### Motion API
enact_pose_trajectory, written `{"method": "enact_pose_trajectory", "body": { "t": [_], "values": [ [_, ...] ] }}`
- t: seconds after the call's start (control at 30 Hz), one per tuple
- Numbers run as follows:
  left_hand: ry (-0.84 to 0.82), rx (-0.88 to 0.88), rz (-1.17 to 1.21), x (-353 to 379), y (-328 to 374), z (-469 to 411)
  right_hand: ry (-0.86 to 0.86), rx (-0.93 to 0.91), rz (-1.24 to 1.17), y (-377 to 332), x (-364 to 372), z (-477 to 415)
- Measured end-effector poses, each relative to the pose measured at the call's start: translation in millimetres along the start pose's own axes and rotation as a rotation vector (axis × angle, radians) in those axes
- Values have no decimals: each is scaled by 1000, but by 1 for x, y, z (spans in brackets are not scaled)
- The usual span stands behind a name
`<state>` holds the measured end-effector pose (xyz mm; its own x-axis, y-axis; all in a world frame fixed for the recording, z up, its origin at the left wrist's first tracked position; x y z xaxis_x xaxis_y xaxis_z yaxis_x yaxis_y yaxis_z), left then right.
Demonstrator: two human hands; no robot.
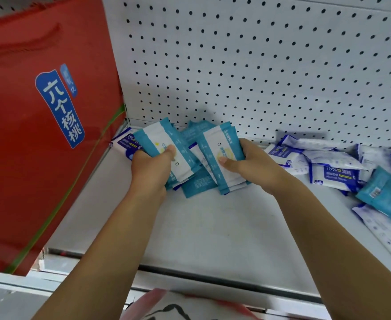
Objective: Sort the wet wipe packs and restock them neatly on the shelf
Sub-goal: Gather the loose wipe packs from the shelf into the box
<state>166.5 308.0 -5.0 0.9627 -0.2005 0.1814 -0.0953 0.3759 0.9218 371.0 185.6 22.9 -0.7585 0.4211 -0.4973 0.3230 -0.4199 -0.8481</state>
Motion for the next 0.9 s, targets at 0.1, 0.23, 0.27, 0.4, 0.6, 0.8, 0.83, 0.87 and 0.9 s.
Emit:
{"method": "enact_pose_trajectory", "body": {
  "t": [0.1,0.23,0.27,0.4,0.6,0.8,0.83,0.87,0.9],
  "values": [
    [-25,59,6,-4,8,2,26,-3,-3,2,-1,3],
    [-92,101,37,-1,15,12,192,12,-199,19,-14,21],
    [-120,94,49,3,16,16,239,25,-300,27,-19,29],
    [-223,49,57,25,11,28,335,77,-664,54,-35,65],
    [-588,-48,35,100,-16,79,506,126,-833,89,-63,143],
    [-1036,-128,-255,177,-79,162,720,214,-910,134,-82,253],
    [-1122,-150,-319,186,-92,182,764,246,-864,140,-84,273],
    [-1204,-162,-383,195,-106,201,807,279,-815,147,-86,294],
    [-1272,-169,-444,201,-120,220,854,312,-783,153,-87,314]
  ]
}}
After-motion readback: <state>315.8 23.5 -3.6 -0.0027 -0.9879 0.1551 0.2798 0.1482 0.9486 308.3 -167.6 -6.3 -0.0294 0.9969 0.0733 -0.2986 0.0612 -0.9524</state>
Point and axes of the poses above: each hand's wrist, its own z-axis away from the middle knuckle, its own x-axis out of the palm, y = z × x, the point moved 10 cm from there along -z, towards the middle knuckle, and after that the axes turned 2 degrees about x, right-handed, at the moved point
